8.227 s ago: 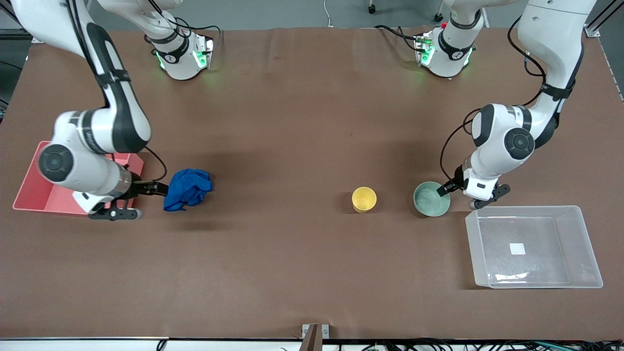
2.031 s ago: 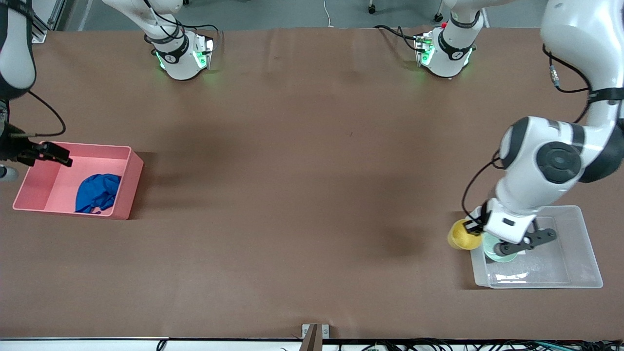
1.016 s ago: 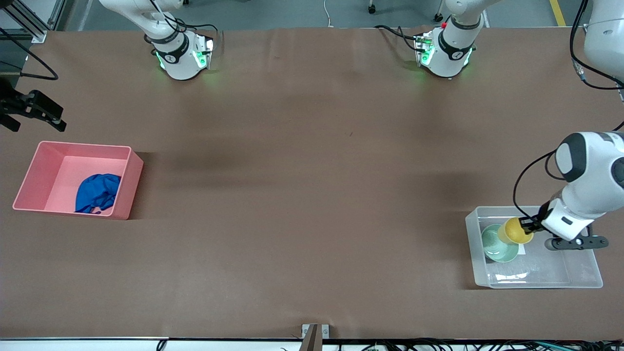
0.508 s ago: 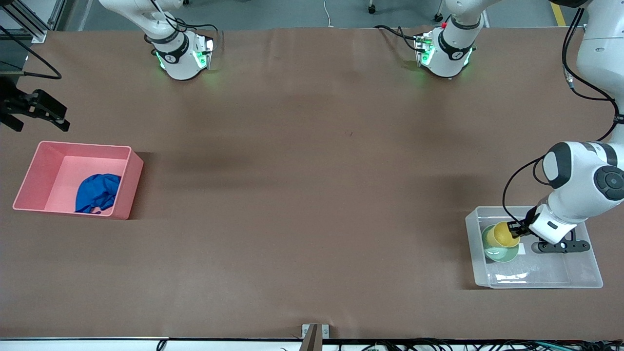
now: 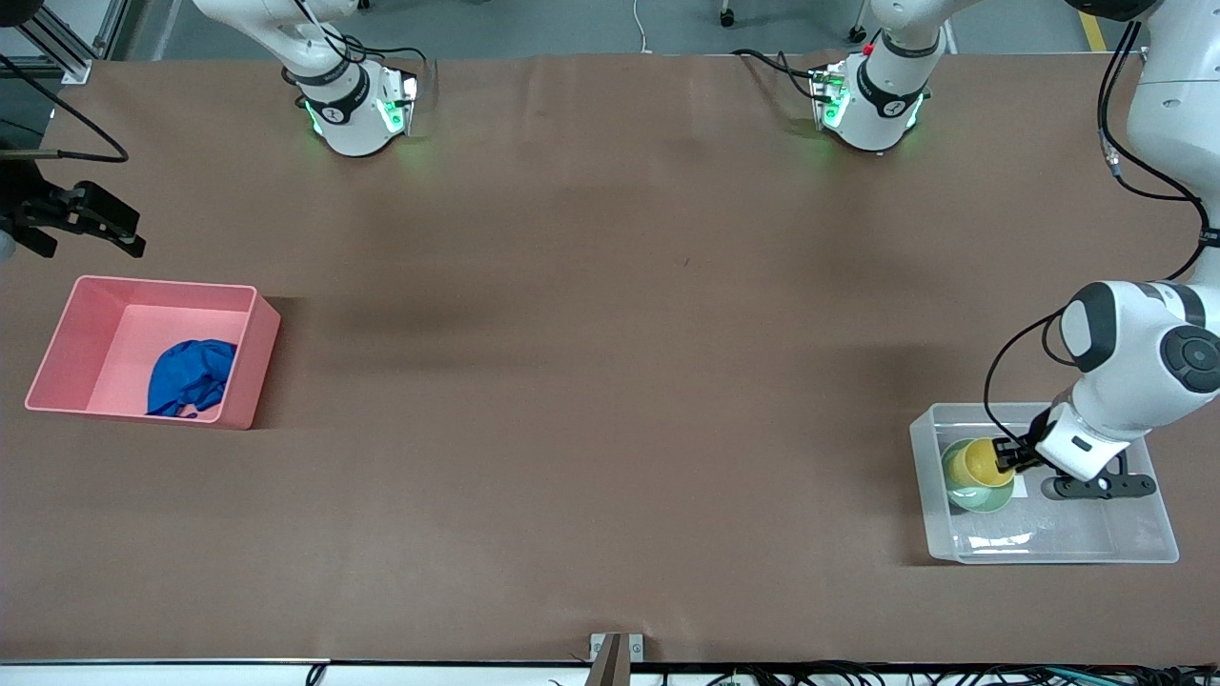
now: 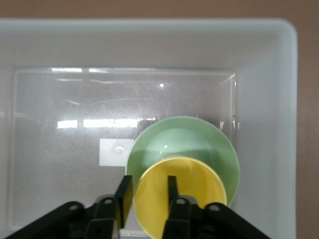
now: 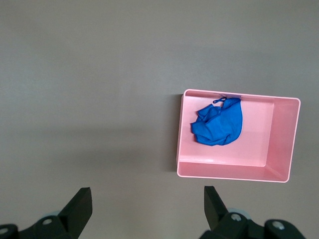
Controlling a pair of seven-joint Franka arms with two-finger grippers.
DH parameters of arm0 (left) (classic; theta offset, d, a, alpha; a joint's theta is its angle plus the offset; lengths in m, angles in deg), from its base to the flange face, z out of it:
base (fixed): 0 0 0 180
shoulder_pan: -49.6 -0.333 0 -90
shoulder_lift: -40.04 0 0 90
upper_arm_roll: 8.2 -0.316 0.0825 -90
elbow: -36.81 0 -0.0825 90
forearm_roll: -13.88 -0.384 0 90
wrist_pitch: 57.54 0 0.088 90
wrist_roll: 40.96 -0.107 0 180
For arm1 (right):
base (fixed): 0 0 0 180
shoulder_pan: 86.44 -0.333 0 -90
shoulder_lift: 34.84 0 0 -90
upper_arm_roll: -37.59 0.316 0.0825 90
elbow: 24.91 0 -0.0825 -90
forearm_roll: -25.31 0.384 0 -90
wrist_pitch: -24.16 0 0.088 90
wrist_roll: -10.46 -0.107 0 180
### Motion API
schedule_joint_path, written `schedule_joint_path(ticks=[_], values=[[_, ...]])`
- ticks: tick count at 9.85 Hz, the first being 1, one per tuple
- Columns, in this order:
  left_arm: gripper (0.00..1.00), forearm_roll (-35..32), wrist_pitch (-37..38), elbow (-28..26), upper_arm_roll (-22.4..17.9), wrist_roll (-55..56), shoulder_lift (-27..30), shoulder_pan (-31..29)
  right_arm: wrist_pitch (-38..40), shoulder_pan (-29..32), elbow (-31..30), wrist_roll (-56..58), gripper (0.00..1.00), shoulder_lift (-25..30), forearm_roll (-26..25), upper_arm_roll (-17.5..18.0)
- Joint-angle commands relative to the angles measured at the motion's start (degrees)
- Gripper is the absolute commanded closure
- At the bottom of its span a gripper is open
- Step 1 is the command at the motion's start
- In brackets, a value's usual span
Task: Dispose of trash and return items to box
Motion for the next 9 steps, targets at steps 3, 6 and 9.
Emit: schedule_joint_path(ticks=[3,6,9], values=[[0.00,-1.3,15.3,5.6,4.5,0.0,4.1,0.1,0.5,0.0,0.8,-0.7,0.01,-0.7,0.6,-0.2],[0.00,0.3,25.1,6.1,7.9,0.2,10.9,-0.2,0.5,0.0,1.1,-0.7,0.01,-1.0,0.6,-0.3],[0.00,9.3,38.7,11.1,9.5,0.0,17.3,-0.1,0.5,0.1,1.9,-0.7,0.01,-1.7,0.6,-0.3]])
